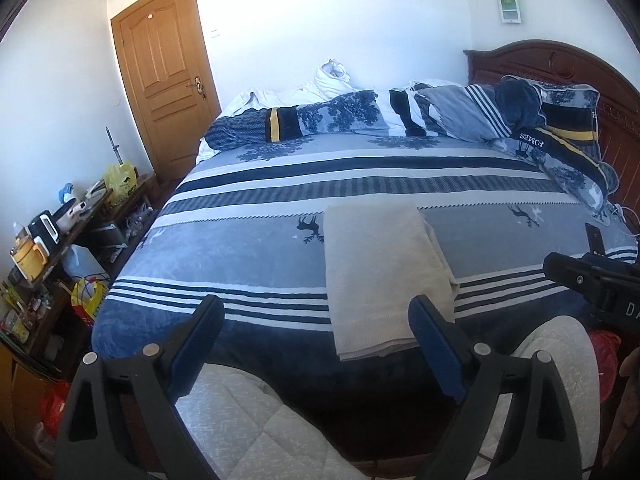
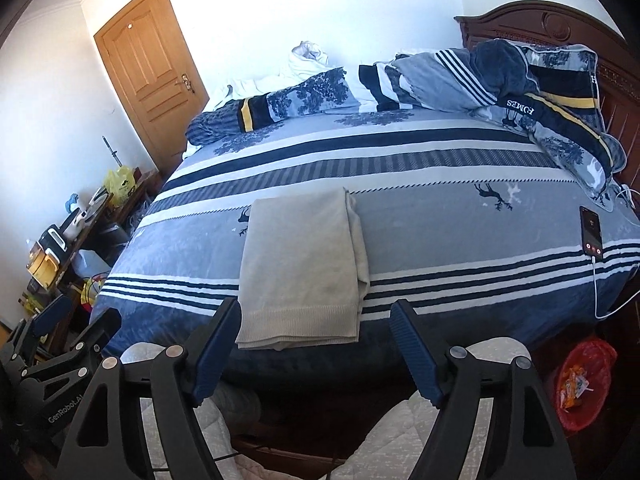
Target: Fold small clothes
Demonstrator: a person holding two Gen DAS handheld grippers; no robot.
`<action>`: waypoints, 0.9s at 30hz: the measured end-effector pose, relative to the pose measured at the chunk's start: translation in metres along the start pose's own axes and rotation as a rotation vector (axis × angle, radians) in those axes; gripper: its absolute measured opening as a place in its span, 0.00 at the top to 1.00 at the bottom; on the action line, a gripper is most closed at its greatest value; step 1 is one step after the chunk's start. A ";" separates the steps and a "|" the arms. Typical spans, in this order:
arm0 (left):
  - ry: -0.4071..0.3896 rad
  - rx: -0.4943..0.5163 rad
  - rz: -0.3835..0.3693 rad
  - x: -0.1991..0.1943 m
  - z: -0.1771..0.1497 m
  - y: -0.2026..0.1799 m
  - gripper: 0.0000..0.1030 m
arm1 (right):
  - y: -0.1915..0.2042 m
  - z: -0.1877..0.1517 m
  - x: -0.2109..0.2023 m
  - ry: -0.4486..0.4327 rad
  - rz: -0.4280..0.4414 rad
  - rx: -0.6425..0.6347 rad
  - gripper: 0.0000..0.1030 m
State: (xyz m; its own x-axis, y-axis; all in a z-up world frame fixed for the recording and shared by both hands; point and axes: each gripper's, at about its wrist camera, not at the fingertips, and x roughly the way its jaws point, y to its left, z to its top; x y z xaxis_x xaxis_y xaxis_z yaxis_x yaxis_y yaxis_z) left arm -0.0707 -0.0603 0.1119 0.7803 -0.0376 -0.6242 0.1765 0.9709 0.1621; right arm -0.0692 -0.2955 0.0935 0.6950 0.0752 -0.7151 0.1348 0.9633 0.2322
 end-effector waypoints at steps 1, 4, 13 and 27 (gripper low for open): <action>0.000 0.002 0.004 -0.001 0.000 0.000 0.10 | 0.000 0.000 -0.001 0.000 -0.001 -0.002 0.21; 0.001 0.004 0.005 -0.003 0.000 -0.002 0.10 | 0.000 -0.001 0.000 0.004 -0.003 -0.006 0.21; -0.004 -0.026 0.003 -0.011 -0.001 0.001 0.10 | 0.001 -0.001 -0.001 0.004 -0.011 -0.023 0.21; -0.007 -0.025 -0.004 -0.014 -0.001 -0.001 0.10 | 0.003 0.001 -0.006 -0.001 -0.027 -0.055 0.20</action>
State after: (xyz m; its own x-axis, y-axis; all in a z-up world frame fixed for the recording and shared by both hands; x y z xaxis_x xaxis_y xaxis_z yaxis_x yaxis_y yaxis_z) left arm -0.0826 -0.0602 0.1195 0.7837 -0.0426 -0.6197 0.1641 0.9764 0.1404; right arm -0.0721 -0.2928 0.0991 0.6920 0.0489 -0.7202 0.1145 0.9776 0.1764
